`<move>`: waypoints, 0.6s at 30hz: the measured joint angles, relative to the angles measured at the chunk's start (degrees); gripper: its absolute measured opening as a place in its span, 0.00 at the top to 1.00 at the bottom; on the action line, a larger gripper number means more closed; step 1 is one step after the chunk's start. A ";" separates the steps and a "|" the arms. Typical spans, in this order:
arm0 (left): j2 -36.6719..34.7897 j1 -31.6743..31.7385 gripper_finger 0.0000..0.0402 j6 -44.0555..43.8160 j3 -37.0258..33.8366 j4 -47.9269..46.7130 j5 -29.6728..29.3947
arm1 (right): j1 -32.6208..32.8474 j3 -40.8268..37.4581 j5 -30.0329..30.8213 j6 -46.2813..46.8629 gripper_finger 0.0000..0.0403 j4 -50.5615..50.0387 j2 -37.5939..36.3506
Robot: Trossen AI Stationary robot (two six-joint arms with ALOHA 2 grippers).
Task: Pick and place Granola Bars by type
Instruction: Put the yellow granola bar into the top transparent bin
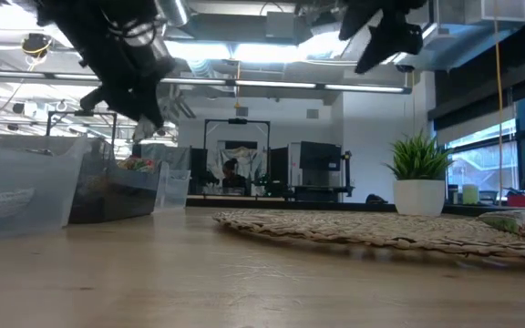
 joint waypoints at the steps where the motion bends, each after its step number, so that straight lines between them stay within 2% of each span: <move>1: 0.19 1.89 0.83 1.03 0.00 -0.09 0.74 | 0.05 0.00 -0.02 0.86 0.26 -0.77 0.27; 6: 2.95 9.66 0.83 2.38 0.00 0.42 5.46 | 0.30 0.00 0.00 3.55 0.26 -2.15 2.00; 11: 7.82 13.46 0.83 4.03 0.00 0.56 12.08 | 0.65 0.00 -0.04 7.98 0.26 -3.63 3.54; 18: 13.85 14.46 0.83 5.37 0.00 3.69 11.98 | 0.67 0.00 -0.08 18.66 0.26 -14.72 4.17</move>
